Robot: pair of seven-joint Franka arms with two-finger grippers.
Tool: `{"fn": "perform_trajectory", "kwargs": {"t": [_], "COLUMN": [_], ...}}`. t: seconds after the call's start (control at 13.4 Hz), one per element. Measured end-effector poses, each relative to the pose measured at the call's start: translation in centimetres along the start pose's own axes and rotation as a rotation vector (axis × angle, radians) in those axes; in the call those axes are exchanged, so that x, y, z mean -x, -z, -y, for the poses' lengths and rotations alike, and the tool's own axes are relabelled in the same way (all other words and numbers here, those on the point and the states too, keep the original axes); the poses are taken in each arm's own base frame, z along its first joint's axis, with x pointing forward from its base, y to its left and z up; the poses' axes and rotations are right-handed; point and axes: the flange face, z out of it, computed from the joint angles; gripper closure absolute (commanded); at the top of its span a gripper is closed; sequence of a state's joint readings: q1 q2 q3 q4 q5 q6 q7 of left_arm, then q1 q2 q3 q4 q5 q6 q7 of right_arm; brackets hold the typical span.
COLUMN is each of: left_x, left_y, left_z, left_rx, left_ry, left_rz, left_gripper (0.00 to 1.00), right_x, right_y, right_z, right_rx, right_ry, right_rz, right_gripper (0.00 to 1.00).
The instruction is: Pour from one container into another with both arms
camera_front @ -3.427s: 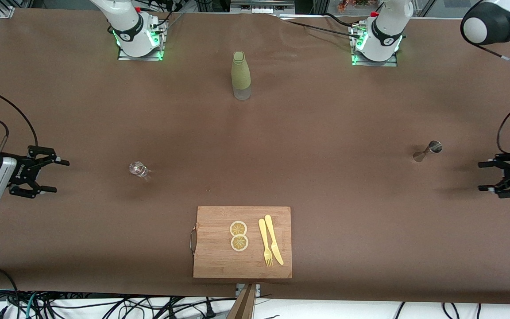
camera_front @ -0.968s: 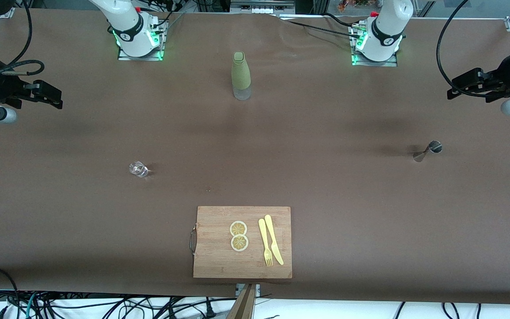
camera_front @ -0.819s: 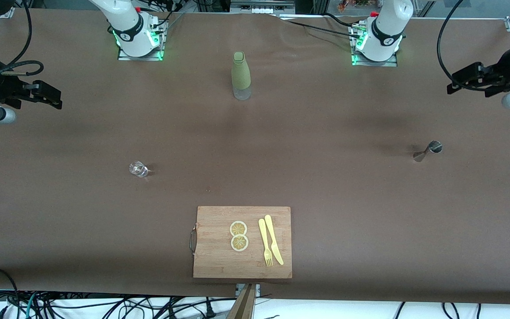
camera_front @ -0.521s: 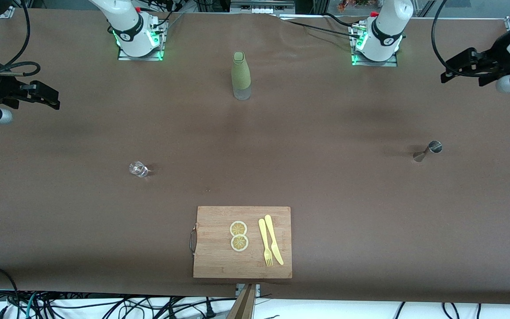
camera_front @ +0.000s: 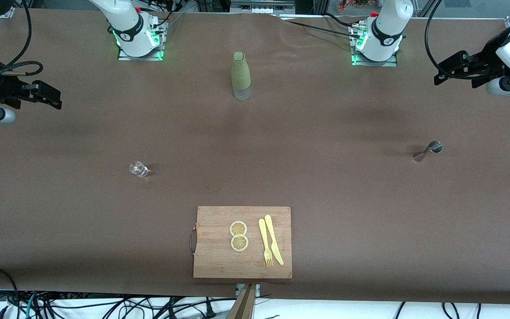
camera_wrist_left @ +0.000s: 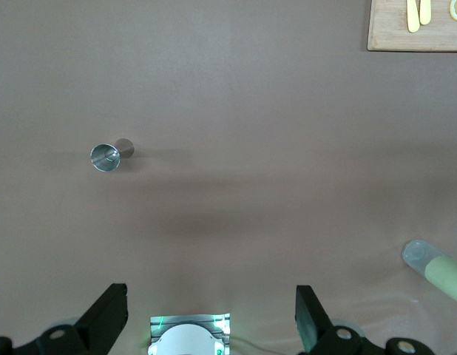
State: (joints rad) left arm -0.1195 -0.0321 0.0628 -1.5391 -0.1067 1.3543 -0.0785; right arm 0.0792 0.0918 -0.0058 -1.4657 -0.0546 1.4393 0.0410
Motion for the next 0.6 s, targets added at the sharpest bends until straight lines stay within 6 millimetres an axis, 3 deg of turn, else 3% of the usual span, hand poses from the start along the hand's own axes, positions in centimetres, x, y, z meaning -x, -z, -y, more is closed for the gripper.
{"fn": "perform_trajectory", "kwargs": {"t": [0.6], "left_x": [-0.04], "left_y": [-0.03], "left_z": [0.57], "left_rx": [0.001], "left_ry": [0.011], "left_rz": [0.002], "left_gripper": [0.0], "right_x": [0.0], "right_y": [0.0], "right_z": [-0.05], "right_rx": [0.0], "right_ry": [-0.001], "right_rz": [0.0], "right_gripper": [0.0]}}
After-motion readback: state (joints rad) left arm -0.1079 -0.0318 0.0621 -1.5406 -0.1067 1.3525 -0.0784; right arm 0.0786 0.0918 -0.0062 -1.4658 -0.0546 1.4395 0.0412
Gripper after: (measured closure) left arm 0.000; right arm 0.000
